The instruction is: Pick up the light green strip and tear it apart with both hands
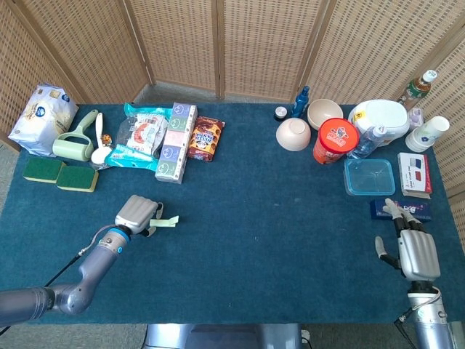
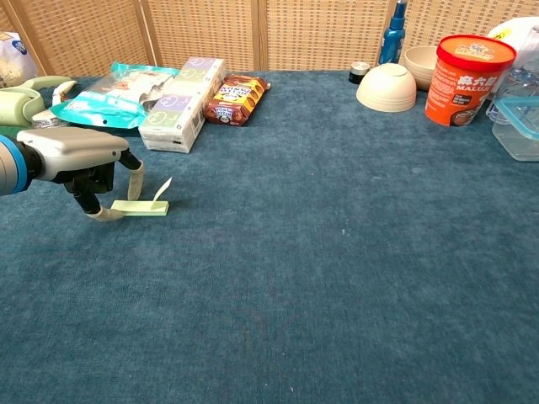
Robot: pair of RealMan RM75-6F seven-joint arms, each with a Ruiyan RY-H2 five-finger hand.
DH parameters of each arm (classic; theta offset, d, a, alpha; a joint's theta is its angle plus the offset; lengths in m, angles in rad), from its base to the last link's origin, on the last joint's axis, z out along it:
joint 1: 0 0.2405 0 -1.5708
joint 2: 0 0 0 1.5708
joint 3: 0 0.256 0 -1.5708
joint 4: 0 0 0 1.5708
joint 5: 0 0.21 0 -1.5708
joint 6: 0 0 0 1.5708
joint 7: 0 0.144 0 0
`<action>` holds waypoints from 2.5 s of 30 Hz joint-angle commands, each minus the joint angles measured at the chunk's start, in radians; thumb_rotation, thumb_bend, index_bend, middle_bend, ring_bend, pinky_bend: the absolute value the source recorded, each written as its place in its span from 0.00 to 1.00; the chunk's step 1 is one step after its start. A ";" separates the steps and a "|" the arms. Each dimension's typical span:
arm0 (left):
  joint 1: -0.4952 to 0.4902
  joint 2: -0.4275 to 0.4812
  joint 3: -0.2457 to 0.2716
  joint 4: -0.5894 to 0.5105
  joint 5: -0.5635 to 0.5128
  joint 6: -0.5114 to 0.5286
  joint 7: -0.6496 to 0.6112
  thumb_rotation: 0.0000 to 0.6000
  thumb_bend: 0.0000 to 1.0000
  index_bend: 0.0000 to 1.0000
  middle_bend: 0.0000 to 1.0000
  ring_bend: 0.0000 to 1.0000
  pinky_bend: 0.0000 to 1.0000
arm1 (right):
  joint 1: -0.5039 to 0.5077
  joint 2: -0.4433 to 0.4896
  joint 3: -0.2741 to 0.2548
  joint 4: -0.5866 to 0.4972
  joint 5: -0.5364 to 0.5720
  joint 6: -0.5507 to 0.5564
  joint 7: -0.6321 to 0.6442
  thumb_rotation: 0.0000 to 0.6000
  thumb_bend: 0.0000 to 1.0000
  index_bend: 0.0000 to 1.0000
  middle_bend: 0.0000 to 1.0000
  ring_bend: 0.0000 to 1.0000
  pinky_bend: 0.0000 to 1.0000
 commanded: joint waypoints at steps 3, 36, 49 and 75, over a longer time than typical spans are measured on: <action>-0.007 -0.004 0.006 0.001 -0.013 0.003 0.021 1.00 0.28 0.47 1.00 1.00 1.00 | -0.008 0.000 -0.001 0.004 -0.001 0.009 0.009 1.00 0.47 0.03 0.24 0.15 0.24; -0.034 0.187 -0.024 -0.077 0.243 -0.025 -0.132 1.00 0.47 0.71 1.00 1.00 1.00 | 0.041 -0.016 0.009 -0.003 -0.074 -0.045 0.163 1.00 0.47 0.02 0.28 0.18 0.25; -0.101 0.328 -0.079 -0.164 0.371 -0.171 -0.342 1.00 0.47 0.72 1.00 1.00 1.00 | 0.169 -0.071 0.019 0.010 -0.204 -0.116 0.409 1.00 0.47 0.06 0.39 0.31 0.36; -0.258 0.368 -0.139 -0.207 0.310 -0.335 -0.409 1.00 0.47 0.72 1.00 1.00 1.00 | 0.346 -0.268 0.052 0.055 -0.215 -0.177 0.393 1.00 0.47 0.13 0.50 0.41 0.44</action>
